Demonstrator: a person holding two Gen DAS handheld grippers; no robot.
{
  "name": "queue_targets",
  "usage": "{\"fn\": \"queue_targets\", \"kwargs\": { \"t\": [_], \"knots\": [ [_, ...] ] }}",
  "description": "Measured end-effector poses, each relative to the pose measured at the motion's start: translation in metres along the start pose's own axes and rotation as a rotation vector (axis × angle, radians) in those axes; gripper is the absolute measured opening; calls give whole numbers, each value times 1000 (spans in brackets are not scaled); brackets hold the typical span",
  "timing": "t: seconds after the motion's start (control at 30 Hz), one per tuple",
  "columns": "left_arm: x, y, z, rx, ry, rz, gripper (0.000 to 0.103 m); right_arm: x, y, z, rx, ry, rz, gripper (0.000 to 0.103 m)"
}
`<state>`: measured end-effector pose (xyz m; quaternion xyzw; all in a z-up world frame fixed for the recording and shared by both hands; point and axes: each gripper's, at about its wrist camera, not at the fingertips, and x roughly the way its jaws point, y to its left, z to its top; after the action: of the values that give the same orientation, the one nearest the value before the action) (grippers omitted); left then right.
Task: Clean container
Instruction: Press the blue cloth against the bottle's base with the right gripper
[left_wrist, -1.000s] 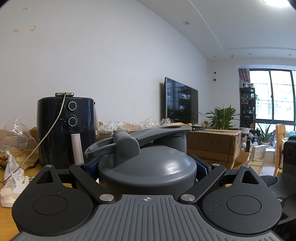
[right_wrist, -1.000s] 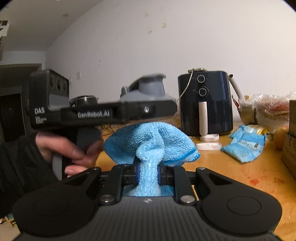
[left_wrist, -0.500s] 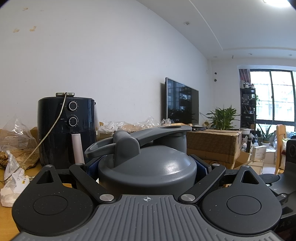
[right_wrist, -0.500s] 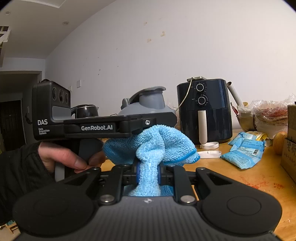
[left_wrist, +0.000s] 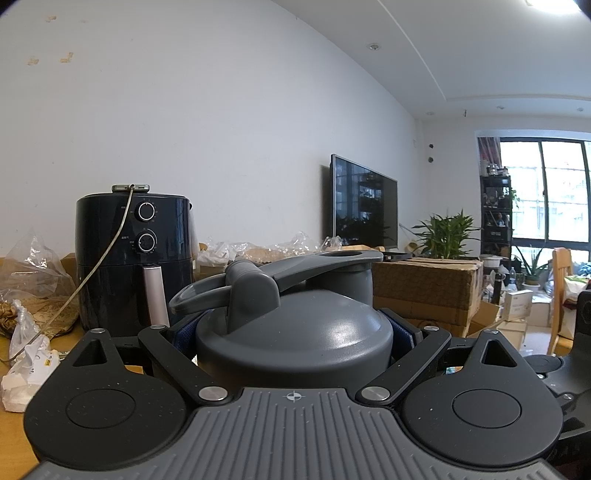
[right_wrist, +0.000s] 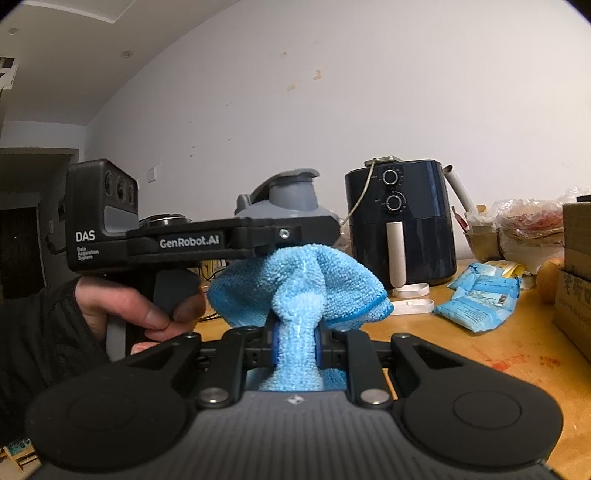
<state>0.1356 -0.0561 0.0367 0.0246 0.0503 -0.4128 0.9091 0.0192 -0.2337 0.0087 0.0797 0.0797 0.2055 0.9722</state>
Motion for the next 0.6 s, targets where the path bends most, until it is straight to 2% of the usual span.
{"fn": "queue_targets", "kwargs": {
  "t": [0.6],
  "knots": [
    [-1, -3, -4, 20, -26, 19, 96, -36, -18, -16, 92, 7, -32, 13]
  ]
}}
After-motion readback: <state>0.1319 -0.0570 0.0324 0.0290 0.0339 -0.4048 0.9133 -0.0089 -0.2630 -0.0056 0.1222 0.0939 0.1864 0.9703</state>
